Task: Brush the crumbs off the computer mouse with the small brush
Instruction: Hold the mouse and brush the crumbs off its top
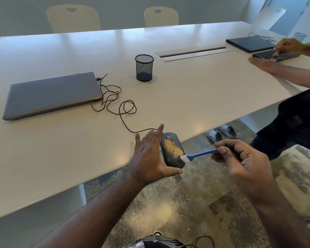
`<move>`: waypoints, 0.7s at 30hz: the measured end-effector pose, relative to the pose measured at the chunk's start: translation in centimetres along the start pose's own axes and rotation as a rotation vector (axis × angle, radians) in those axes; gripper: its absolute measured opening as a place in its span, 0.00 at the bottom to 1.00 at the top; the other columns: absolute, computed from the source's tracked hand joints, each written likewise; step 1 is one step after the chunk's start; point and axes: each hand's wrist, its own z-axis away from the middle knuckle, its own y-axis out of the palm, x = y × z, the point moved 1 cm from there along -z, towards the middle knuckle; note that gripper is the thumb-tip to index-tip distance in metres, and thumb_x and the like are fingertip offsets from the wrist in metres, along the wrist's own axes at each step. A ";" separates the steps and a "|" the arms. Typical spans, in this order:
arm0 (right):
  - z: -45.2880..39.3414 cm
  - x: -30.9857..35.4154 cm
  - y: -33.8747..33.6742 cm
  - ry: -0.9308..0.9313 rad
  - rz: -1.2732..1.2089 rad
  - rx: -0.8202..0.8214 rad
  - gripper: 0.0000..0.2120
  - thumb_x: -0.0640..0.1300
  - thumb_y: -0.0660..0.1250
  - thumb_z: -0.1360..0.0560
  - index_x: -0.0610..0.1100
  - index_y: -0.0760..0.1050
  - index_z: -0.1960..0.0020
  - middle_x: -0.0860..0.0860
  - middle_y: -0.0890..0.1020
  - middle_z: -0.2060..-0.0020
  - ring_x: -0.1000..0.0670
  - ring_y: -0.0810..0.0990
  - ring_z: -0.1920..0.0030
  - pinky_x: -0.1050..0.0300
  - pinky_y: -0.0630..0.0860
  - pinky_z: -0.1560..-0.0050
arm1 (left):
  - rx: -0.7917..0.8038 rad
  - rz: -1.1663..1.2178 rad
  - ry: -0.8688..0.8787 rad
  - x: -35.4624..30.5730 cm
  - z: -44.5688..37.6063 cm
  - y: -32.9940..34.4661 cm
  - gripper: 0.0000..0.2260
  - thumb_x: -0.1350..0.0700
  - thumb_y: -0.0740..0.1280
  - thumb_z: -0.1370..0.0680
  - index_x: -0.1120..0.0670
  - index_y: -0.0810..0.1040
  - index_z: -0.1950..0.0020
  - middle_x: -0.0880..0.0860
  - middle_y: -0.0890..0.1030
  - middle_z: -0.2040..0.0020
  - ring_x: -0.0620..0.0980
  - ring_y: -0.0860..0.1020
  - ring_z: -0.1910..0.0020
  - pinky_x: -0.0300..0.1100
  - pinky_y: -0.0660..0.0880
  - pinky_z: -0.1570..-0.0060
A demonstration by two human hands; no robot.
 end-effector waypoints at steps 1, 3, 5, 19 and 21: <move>0.1 0.0 0.3 -0.001 0.001 0.017 0.07 0.36 0.67 0.24 0.45 0.82 0.50 0.52 0.85 0.61 0.54 0.85 0.60 0.62 0.81 0.58 | -0.001 0.001 0.003 -0.1 0.0 0.0 0.61 0.28 0.72 0.41 0.47 0.40 0.20 0.52 0.59 0.22 0.48 0.52 0.22 0.53 0.32 0.25; 0.0 -0.2 0.6 0.011 0.020 0.014 0.08 0.36 0.67 0.24 0.45 0.82 0.50 0.51 0.85 0.62 0.54 0.85 0.60 0.63 0.81 0.58 | -0.001 0.006 0.005 -0.1 0.0 0.1 0.61 0.27 0.71 0.42 0.47 0.40 0.20 0.51 0.59 0.22 0.48 0.52 0.22 0.53 0.32 0.25; -0.2 -0.4 0.5 0.034 0.033 -0.036 0.07 0.36 0.67 0.24 0.43 0.82 0.49 0.51 0.85 0.63 0.54 0.85 0.61 0.63 0.82 0.58 | 0.003 0.008 0.006 -0.2 -0.1 0.0 0.61 0.27 0.72 0.41 0.47 0.40 0.21 0.51 0.58 0.22 0.48 0.52 0.22 0.54 0.32 0.25; 0.7 -0.2 1.7 0.092 -0.065 0.028 0.06 0.40 0.69 0.24 0.47 0.82 0.49 0.52 0.86 0.60 0.51 0.86 0.60 0.55 0.83 0.57 | -0.009 -0.015 0.013 -0.6 0.1 0.2 0.61 0.30 0.74 0.40 0.48 0.40 0.20 0.52 0.59 0.22 0.49 0.52 0.22 0.51 0.31 0.26; 0.5 -0.6 1.2 0.105 -0.052 -0.005 0.07 0.41 0.68 0.24 0.46 0.82 0.48 0.52 0.86 0.60 0.52 0.86 0.59 0.55 0.83 0.56 | -0.012 -0.013 0.008 -0.6 0.1 0.2 0.61 0.29 0.73 0.40 0.48 0.40 0.20 0.52 0.59 0.22 0.49 0.52 0.22 0.52 0.31 0.26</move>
